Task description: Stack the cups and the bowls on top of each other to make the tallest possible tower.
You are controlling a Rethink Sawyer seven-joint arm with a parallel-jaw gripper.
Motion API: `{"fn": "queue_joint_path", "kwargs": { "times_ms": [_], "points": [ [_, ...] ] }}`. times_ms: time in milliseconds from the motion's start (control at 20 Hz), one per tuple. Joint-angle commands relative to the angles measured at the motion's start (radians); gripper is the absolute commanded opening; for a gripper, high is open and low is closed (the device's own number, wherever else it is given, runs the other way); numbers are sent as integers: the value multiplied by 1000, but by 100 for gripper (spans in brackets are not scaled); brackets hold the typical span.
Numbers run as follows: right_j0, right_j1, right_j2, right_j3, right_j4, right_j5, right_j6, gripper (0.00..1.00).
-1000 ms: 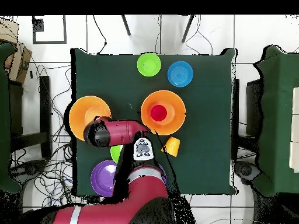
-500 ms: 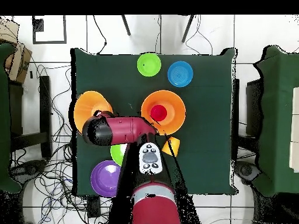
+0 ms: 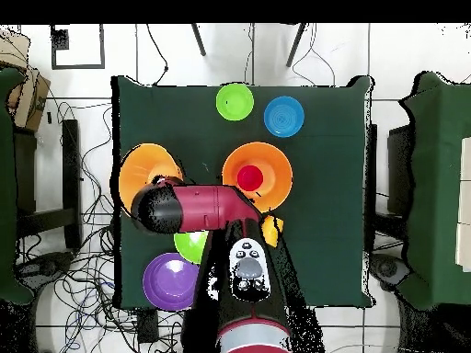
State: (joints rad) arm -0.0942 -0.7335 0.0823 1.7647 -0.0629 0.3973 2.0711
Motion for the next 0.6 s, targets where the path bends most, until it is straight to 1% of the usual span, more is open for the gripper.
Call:
{"fn": "queue_joint_path", "kwargs": {
  "times_ms": [50, 150, 300, 450, 500, 600],
  "points": [
    [-45, -55, 96, 22, -6, 141, -32, 0],
    [-67, -49, 106, 21, -18, 137, -54, 0],
    [-149, -40, 171, 62, -9, 98, -92, 0],
    [-223, -65, 227, 111, -7, 75, -121, 0],
    [-248, -72, 246, 127, -15, 69, -134, 0],
    [-322, -70, 304, 181, -30, 30, -155, 0]
  ]
}}
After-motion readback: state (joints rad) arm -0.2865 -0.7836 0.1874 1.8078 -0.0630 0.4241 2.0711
